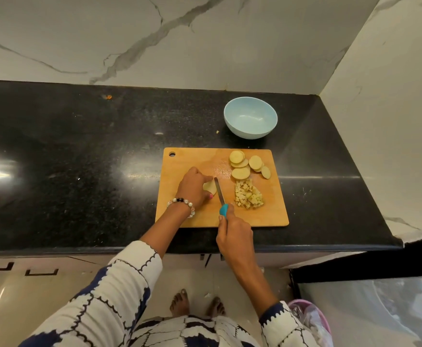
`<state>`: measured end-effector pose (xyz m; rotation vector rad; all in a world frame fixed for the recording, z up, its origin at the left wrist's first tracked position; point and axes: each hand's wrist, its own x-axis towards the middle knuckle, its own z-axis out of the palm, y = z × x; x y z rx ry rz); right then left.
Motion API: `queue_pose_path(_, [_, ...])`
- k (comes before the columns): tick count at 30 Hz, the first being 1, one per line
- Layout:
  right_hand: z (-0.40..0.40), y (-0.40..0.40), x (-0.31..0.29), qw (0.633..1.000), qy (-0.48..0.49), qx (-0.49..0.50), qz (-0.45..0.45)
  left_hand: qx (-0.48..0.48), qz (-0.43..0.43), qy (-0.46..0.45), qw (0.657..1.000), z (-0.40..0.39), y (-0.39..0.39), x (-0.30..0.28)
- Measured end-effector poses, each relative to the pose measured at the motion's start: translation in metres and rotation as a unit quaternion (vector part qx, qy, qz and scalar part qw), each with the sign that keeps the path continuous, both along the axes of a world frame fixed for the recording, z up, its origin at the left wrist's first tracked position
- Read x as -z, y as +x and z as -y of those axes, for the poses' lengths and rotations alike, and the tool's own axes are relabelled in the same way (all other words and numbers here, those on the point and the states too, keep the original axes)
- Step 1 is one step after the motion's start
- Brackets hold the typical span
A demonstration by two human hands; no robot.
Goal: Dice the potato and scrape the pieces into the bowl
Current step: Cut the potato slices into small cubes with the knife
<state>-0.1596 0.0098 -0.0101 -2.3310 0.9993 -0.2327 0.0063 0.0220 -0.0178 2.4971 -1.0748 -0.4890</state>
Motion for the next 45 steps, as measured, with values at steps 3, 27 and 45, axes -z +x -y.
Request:
queue_pose_path(3, [-0.004, 0.002, 0.003, 0.999, -0.031, -0.002, -0.032, 0.002, 0.009, -0.002, 1.000, 0.000, -0.001, 0.000])
queue_pose_path(27, [-0.019, -0.024, -0.015, 0.990, -0.046, -0.043, -0.122, -0.014, 0.013, 0.004, 1.000, 0.002, 0.003, 0.004])
queue_pose_path(45, [-0.004, 0.022, -0.006, 0.987, -0.073, -0.036, -0.138, -0.012, 0.020, 0.014, 1.000, 0.003, 0.005, 0.003])
